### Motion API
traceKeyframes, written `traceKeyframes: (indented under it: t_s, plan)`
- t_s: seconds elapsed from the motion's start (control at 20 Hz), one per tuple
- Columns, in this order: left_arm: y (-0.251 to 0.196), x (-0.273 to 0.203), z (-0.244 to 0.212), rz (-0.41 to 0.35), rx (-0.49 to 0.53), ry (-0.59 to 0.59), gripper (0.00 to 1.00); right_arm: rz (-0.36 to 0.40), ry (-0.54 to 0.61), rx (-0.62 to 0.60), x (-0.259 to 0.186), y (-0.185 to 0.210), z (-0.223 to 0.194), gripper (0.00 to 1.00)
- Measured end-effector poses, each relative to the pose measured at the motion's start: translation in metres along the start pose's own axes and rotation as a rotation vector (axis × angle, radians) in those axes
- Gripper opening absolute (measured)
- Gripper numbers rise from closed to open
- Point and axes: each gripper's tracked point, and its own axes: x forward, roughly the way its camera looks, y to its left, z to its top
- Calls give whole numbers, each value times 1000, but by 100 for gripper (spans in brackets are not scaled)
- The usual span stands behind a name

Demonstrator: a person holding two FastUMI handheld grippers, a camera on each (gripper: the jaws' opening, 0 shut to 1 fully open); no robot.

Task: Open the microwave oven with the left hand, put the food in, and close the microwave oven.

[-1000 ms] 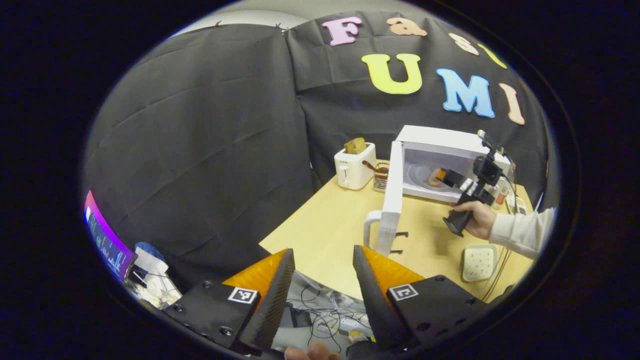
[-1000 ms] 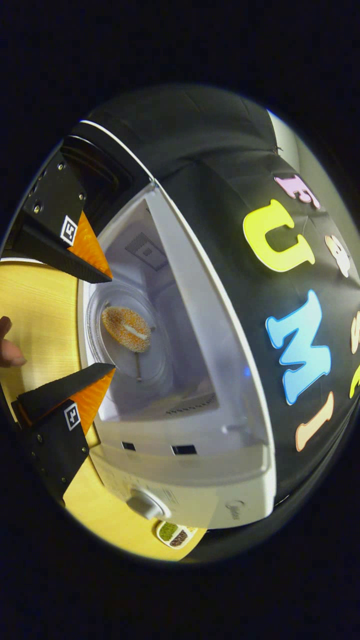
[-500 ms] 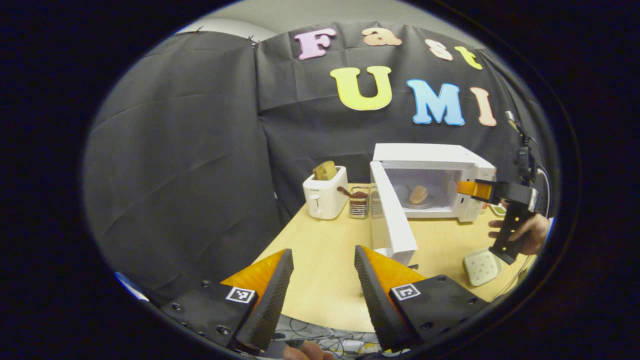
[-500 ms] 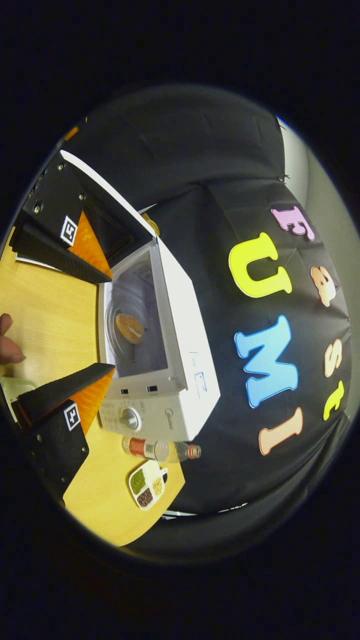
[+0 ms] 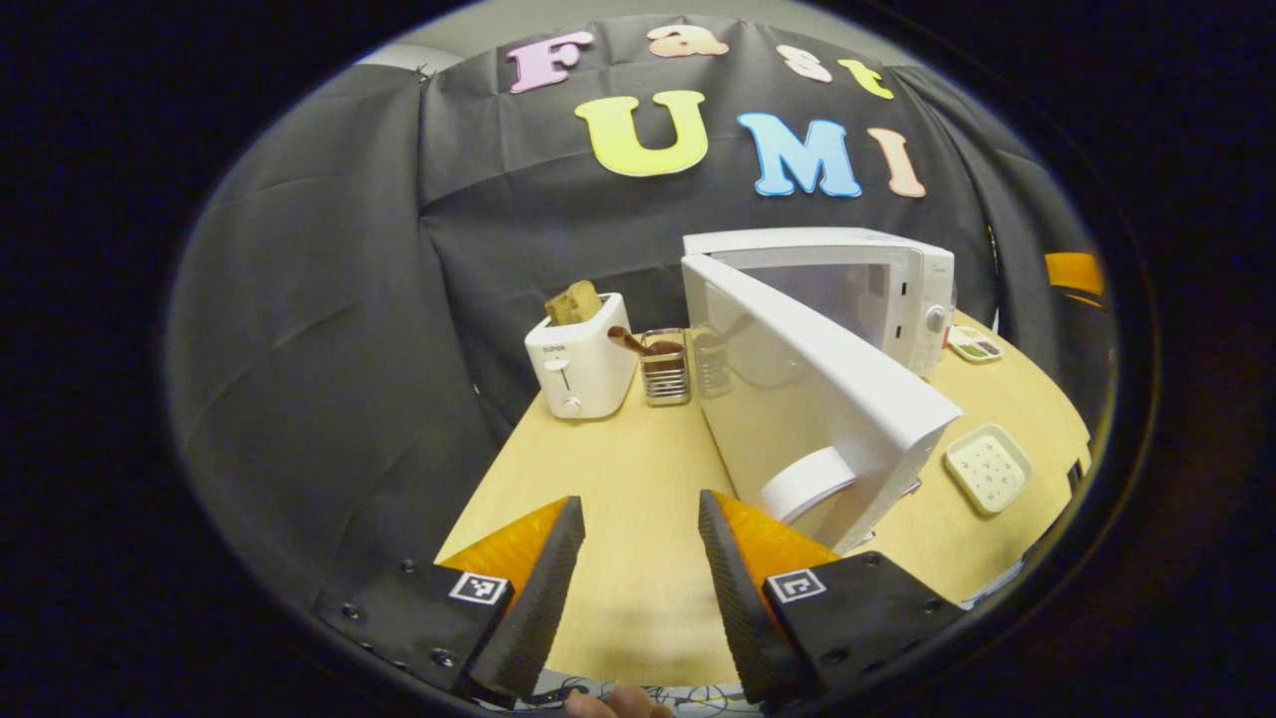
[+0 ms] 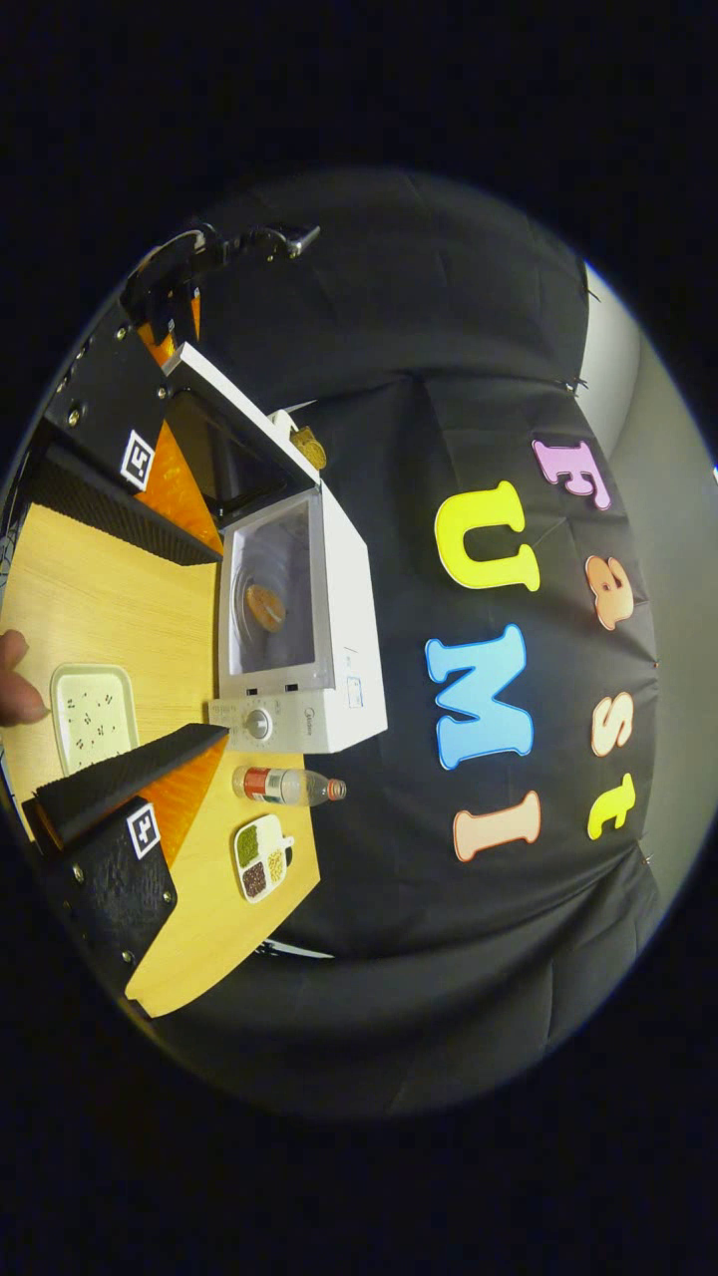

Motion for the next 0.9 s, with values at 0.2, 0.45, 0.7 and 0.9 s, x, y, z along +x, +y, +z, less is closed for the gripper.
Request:
traceKeyframes:
  t_s: [0.2,0.45,0.7,0.9]
  plan:
    - [-34,3,14,-25,31,-12,80,-25,-11,18,-35,-26,11,98]
    - [-84,9,22,-15,68,19,80,1,-26,32,-77,-63,27,98]
    - [-154,17,50,-31,148,-12,79,-7,-66,89,-108,-110,28,98]
    - [-208,45,55,-71,195,-6,86,-129,-100,115,-120,-153,40,98]
